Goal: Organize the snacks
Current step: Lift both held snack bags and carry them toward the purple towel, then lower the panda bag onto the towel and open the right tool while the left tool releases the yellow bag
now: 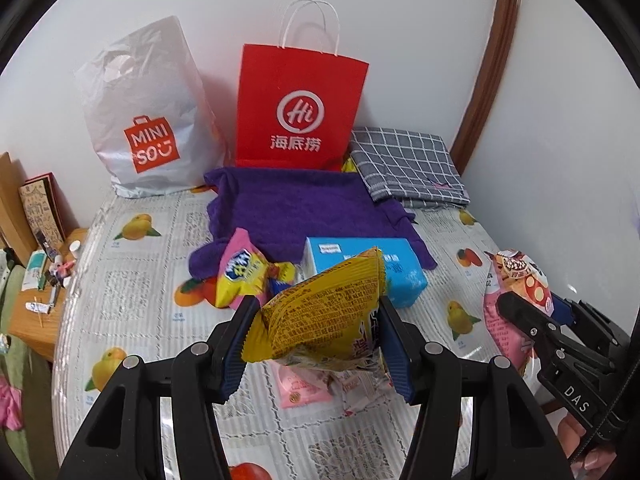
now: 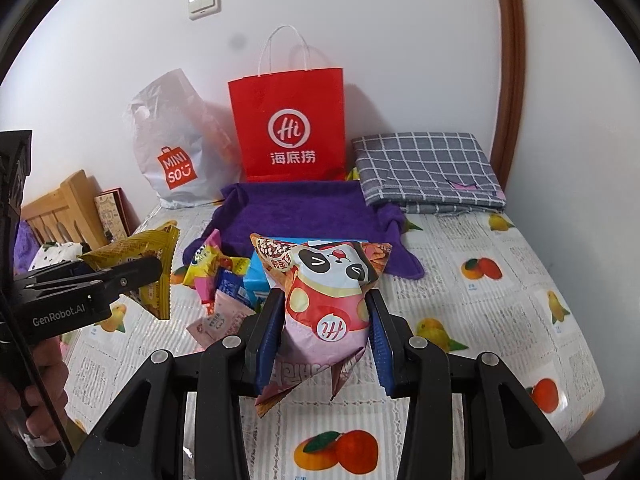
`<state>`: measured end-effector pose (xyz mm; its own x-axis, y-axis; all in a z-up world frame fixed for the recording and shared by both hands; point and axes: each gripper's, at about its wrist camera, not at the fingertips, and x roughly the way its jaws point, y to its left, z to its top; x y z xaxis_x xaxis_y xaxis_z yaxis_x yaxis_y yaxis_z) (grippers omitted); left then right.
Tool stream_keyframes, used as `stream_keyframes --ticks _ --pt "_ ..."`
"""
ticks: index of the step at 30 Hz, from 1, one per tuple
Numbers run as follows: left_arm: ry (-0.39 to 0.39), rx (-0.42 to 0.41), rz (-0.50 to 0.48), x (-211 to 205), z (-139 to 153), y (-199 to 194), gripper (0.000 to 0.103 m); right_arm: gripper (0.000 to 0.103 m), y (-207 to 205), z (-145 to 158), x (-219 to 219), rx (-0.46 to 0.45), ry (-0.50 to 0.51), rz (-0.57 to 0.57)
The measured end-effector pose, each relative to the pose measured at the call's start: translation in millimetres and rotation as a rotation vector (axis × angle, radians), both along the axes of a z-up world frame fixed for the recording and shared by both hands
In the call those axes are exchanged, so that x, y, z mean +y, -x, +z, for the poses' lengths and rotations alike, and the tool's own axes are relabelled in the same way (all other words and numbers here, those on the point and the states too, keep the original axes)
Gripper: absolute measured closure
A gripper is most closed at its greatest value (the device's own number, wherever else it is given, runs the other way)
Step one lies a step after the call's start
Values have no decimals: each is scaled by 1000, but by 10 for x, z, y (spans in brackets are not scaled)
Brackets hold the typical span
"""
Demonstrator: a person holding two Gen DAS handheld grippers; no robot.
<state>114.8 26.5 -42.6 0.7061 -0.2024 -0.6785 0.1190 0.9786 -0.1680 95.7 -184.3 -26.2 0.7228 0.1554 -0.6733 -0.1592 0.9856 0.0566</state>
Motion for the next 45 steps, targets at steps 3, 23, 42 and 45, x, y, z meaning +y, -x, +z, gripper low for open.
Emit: stream_keyframes --ticks 3,23,42,45 --pt "1 6 6 32 42 -85 47 62 -103 56 47 -5 2 15" --pt "-9 0 -11 -105 326 -790 47 62 -858 338 51 -27 -34 70" --pt "-6 -8 29 -59 519 -1741 47 62 -1977 659 160 -46 -59 136" --pt "4 0 40 -19 479 -1933 47 62 -2149 670 205 -58 -54 149"
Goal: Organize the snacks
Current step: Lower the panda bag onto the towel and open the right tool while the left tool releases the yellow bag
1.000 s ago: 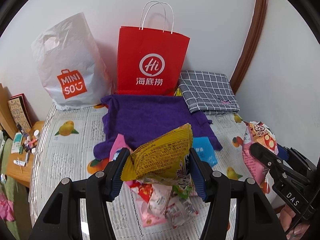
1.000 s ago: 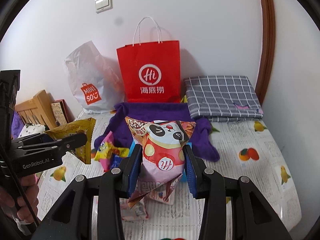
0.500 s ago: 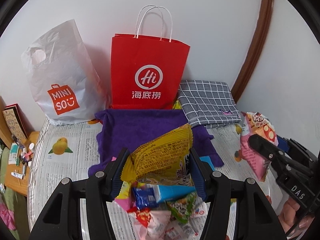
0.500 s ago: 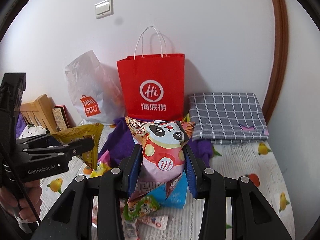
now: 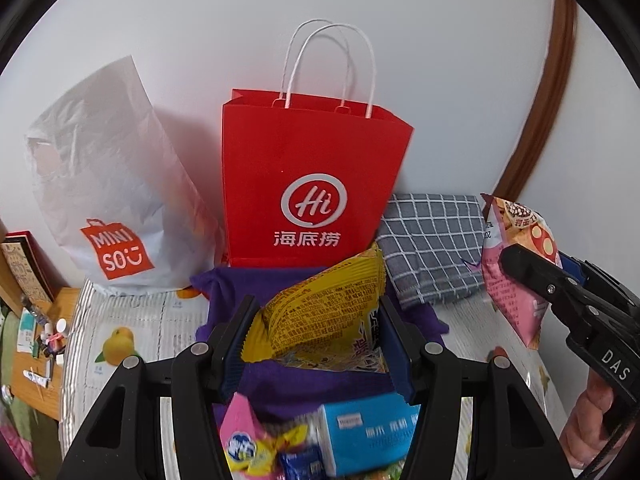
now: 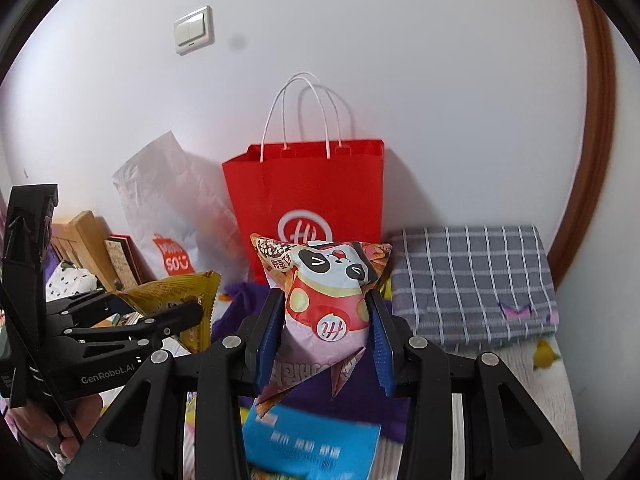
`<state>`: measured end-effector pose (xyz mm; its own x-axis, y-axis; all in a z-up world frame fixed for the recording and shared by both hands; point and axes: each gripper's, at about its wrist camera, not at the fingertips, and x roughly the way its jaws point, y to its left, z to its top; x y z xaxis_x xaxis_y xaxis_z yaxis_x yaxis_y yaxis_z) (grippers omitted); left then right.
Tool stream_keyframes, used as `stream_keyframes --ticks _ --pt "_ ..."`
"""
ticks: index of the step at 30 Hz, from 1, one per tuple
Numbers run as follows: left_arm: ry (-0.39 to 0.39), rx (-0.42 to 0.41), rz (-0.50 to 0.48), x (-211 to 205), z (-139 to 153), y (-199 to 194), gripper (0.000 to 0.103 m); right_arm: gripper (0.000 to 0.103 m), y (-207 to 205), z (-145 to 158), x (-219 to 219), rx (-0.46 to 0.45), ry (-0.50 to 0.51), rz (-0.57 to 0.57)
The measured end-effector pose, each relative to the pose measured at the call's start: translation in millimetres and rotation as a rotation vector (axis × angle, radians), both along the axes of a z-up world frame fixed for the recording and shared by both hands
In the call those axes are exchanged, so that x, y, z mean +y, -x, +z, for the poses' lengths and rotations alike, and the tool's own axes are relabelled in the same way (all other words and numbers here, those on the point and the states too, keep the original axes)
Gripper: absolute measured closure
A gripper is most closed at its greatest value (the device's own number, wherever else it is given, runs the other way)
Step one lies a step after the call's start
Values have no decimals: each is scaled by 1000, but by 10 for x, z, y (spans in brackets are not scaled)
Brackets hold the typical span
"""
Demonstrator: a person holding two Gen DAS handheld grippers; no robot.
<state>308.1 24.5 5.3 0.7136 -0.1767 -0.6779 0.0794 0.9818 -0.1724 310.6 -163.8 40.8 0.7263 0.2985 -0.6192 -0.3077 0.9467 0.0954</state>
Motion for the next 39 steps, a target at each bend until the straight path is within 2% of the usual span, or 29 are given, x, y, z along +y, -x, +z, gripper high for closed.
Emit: stream_keyframes --ticks 3,11,17,24,35,39 --pt "9 22 11 30 -105 -182 47 62 -177 -79 19 8 -6 13" --pt "21 86 19 63 -480 -529 47 62 -556 -556 16 79 -28 24" --pt "31 128 22 105 -738 -634 47 62 -679 -742 78 117 7 51" --pt "35 154 48 219 -872 -709 47 62 -806 -968 127 162 55 61" --pt "13 226 87 352 -1219 -871 47 62 -1139 -1446 -61 293 109 -20" --pt "34 259 89 388 -1337 -921 47 62 -1227 -1607 -97 339 100 -19"
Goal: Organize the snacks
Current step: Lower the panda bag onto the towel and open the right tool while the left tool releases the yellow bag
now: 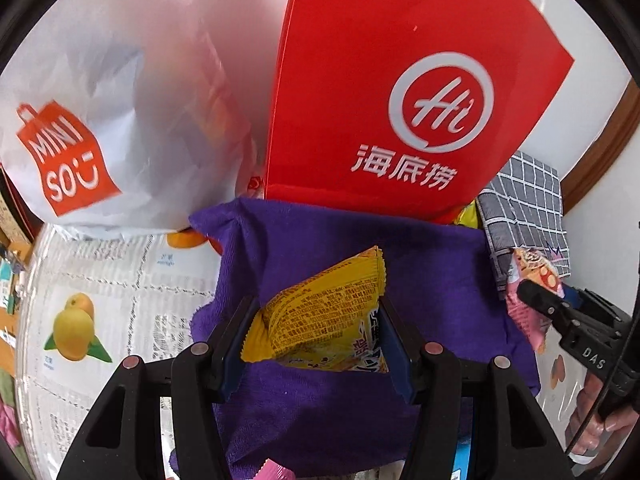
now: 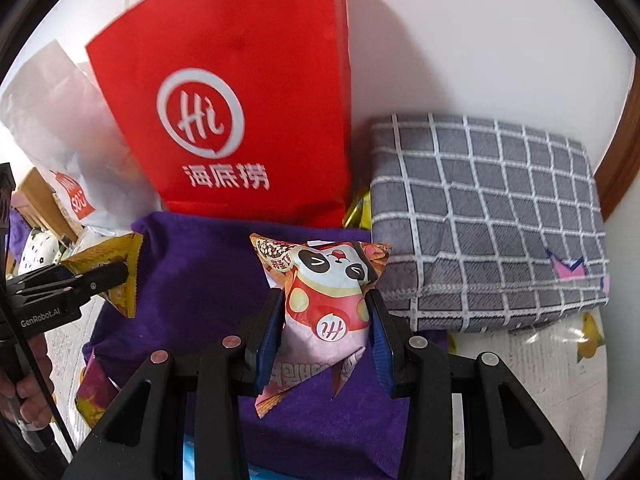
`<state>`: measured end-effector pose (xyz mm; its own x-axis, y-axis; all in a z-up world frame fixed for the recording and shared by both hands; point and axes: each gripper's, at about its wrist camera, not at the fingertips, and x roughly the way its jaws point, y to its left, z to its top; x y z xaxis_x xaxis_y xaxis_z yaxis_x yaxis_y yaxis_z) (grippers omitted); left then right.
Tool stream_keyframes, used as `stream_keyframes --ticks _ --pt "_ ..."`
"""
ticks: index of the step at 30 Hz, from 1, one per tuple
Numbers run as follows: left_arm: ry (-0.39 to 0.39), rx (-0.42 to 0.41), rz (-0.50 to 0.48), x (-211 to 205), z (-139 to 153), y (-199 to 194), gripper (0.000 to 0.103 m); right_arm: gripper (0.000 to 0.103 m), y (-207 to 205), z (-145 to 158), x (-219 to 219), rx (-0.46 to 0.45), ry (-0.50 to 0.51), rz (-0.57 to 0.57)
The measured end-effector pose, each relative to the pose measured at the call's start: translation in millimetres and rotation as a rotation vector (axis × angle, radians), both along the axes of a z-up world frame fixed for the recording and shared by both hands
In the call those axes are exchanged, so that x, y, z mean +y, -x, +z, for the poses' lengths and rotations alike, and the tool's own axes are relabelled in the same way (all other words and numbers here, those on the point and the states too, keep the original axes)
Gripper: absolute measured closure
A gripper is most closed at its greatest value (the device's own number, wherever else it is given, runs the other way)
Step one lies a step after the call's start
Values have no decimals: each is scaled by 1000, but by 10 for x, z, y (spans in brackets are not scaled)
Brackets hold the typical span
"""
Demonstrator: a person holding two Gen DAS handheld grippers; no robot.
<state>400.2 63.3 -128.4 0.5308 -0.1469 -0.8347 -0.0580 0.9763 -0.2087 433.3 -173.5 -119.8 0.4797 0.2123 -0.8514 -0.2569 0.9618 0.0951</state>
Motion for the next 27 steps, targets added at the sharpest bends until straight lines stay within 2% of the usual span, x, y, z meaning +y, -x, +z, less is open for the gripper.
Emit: stream_keyframes --ticks 7,15,23,27 --pt "-13 39 -10 -39 -135 -45 47 62 -92 -274 106 68 41 15" --pt "-30 106 -2 -45 -272 -80 47 62 -168 -452 73 124 55 -10" --pt "-20 114 -9 -80 -313 -110 47 62 -177 -501 112 125 64 4" --pt "4 98 -12 -97 -294 -112 46 56 -160 -463 170 125 57 15"
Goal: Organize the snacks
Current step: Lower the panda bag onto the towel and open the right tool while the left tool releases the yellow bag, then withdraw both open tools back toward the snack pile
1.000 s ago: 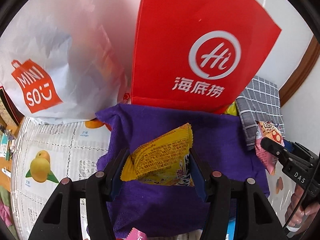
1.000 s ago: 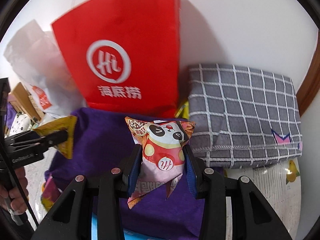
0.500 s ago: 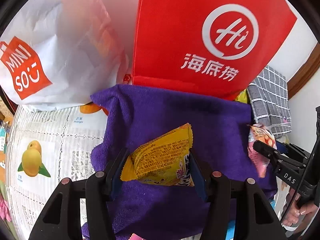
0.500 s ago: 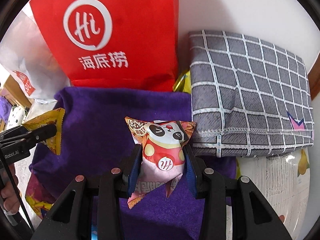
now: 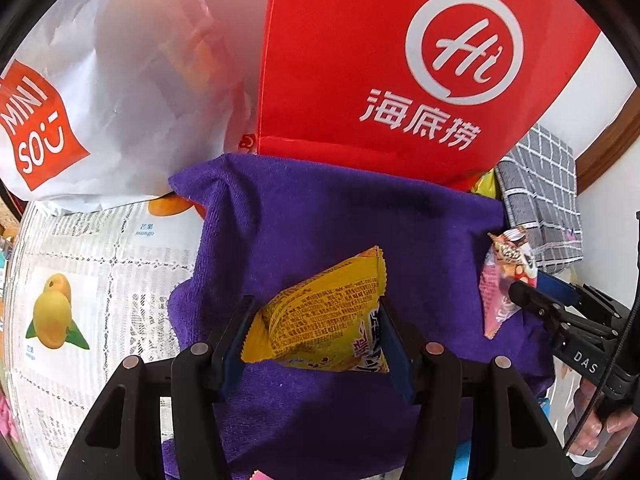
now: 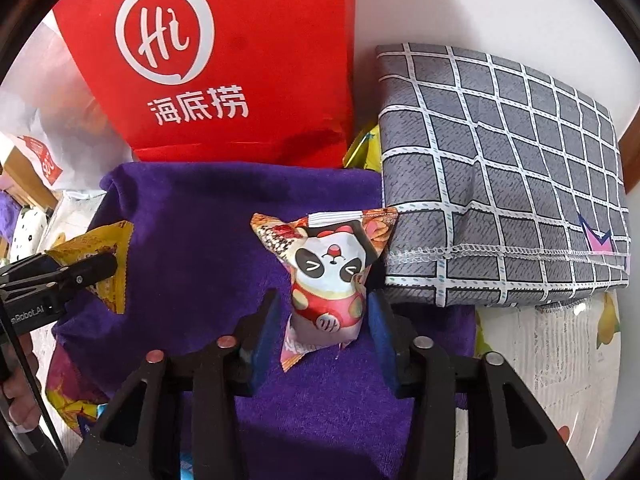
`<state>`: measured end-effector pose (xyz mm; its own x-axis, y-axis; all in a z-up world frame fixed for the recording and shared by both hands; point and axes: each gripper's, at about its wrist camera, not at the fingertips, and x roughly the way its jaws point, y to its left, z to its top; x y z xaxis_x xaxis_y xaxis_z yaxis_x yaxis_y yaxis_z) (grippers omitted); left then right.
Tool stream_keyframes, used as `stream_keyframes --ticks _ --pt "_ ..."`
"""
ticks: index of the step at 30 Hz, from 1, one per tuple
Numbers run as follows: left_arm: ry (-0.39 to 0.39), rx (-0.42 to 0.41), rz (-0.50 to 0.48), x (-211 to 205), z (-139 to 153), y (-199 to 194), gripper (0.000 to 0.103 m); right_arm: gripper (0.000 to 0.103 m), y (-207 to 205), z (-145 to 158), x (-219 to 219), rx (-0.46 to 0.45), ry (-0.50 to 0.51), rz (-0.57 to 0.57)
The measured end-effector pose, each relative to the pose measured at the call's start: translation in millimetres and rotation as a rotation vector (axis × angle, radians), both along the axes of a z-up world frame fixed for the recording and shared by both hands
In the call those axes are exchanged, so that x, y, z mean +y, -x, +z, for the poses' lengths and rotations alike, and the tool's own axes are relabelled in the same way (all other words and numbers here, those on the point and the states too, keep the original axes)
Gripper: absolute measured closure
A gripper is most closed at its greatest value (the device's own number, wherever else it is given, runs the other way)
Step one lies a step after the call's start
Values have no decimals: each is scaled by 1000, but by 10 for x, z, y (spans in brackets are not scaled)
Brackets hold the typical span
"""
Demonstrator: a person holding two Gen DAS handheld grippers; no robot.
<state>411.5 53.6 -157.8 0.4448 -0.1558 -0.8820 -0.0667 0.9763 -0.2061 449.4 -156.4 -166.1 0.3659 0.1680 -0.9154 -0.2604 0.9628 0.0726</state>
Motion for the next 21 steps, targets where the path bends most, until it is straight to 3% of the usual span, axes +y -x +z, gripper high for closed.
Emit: stream_keyframes --ticks 7,11,21 --pt "11 -6 5 -10 34 -9 40 45 85 266 -42 -79 -30 11" --pt "20 -7 14 11 68 -5 27 44 136 370 -59 -106 -35 9" --pt "1 -56 13 19 237 50 27 44 283 559 -5 -189 13 33"
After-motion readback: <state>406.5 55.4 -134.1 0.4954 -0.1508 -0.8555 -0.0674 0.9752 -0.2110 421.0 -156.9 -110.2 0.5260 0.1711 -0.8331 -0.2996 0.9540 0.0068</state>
